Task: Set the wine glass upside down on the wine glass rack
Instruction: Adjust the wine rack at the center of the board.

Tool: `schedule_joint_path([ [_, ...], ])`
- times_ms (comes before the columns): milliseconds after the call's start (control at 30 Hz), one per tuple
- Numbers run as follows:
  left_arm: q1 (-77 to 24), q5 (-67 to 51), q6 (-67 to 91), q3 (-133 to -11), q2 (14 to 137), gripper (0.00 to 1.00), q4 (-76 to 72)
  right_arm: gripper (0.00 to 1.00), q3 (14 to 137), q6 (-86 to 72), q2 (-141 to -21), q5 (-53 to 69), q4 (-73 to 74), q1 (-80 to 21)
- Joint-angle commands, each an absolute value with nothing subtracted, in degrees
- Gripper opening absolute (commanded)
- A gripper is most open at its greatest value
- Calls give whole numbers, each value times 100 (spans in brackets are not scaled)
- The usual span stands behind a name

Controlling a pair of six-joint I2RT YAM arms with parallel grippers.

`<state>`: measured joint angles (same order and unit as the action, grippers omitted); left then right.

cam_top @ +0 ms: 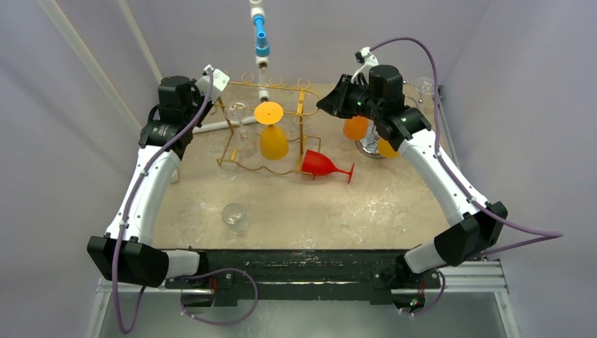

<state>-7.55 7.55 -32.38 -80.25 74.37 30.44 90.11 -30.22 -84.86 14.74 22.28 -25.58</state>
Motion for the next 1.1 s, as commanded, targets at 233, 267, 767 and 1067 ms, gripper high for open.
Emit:
schedule_joint_path([
  [233, -765, 493, -3197, -8332, 7620, 28, 2665, 15, 8629, -3182, -7929, 2034, 2329, -2675],
  [267, -765, 459, -3189, -8333, 7621, 28, 2665, 15, 8579, -3188, -7853, 2057, 2329, -2684],
  [767, -773, 27, -3016, -8466, 7732, 27, 2628, 15, 7568, -3463, -6983, 1951, 2332, -3343],
  [1067, -822, -537, -2811, -8445, 7796, 27, 2603, 29, 7100, -3603, -6575, 1851, 2286, -3507],
])
